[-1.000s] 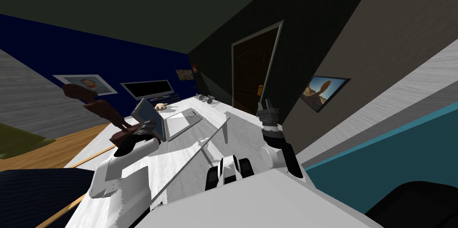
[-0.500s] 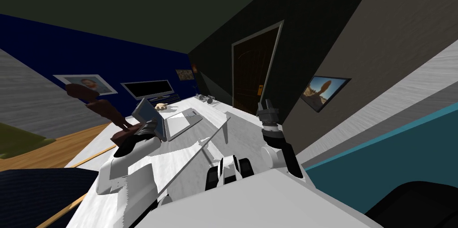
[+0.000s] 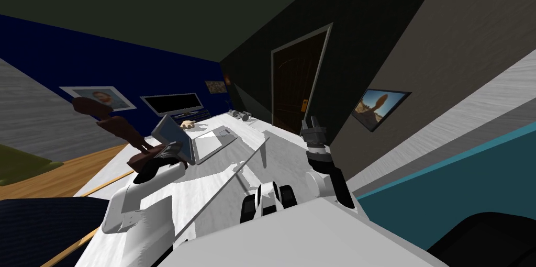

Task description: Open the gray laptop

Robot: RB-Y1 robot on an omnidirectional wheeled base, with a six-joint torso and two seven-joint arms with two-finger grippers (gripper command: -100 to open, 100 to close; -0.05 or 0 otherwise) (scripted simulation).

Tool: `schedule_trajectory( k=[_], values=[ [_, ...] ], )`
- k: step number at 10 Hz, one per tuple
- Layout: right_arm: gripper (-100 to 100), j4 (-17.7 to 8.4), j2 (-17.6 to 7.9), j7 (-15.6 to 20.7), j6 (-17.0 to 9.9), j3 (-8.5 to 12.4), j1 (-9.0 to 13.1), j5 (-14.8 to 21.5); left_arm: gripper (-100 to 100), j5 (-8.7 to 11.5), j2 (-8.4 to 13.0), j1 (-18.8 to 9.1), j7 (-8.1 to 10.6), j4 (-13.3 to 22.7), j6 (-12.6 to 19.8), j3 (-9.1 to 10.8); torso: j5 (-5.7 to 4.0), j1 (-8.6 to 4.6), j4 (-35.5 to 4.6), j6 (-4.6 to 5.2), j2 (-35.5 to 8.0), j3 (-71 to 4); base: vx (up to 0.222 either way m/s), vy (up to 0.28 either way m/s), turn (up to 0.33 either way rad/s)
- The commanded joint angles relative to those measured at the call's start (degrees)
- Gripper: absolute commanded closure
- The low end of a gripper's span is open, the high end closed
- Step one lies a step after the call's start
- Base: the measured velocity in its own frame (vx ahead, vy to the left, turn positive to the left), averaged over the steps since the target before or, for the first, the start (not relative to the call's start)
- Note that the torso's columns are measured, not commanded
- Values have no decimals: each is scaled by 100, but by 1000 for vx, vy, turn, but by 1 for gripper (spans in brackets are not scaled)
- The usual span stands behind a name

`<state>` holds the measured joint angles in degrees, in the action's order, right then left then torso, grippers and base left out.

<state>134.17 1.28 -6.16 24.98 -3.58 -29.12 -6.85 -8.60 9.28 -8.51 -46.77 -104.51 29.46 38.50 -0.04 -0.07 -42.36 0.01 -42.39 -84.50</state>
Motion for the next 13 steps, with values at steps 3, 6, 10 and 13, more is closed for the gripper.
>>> schedule_trajectory(
  k=[3, 6, 10, 13],
  values=[
    [0, 0, 0, 0, 0, 0, 0, 0, 100, -226, 241, 192, 765, -32, 61, -226, -3, -2, -1, -2, 0, -1, 1, -8, -4],
    [0, 0, 0, 0, 0, 0, 0, 0, 100, -426, 451, 366, 1244, -60, 122, -424, -3, -3, -1, 1, 1, -1, -1, -9, -2],
    [0, 0, 0, 0, 0, 0, 0, 0, 100, -827, 871, 712, 1877, -115, 244, -818, 0, 0, -1, 3, 3, -2, 0, -11, -2],
    [0, 0, 0, 0, 0, 0, 0, 0, 100, -1027, 1081, 885, 2353, -143, 305, -1015, -2, 1, -2, 4, 5, -4, -1, -10, -3]
  ],
)
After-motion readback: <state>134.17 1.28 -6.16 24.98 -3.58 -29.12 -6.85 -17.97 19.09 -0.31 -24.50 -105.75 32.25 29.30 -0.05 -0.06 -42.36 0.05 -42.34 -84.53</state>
